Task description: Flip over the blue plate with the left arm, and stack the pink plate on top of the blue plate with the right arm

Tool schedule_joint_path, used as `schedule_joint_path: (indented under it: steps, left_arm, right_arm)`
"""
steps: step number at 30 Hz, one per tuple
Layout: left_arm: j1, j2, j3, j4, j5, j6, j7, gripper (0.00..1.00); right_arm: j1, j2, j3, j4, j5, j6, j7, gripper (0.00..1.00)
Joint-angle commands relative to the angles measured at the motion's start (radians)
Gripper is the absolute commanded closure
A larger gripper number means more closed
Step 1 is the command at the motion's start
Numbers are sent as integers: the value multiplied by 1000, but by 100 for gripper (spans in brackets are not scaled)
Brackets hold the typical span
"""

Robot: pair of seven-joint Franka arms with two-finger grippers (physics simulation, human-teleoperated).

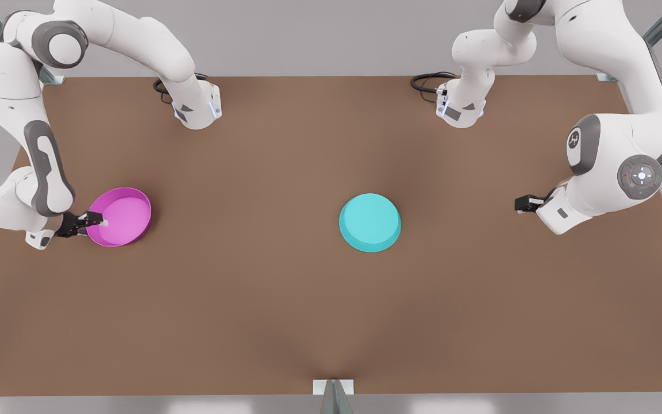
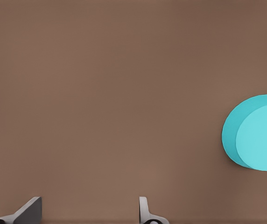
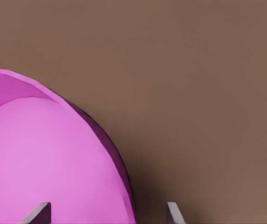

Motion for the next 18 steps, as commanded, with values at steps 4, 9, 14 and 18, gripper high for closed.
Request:
schedule_joint_path:
  steps: [4,9,14,18]
  left_arm:
    - [-26,0,0,0,-2,0,0,0]
    - [-26,0,0,0,-2,0,0,0]
    - [-26,0,2,0,-1,0,0,0]
    - [-26,0,2,0,-1,0,0,0]
  right_arm:
    - [0,6,0,0,0,0,2,25]
    - [0,8,0,0,0,0,0,35]
    - [2,8,1,2,0,-1,0,44]
    - [3,8,1,2,0,-1,2,55]
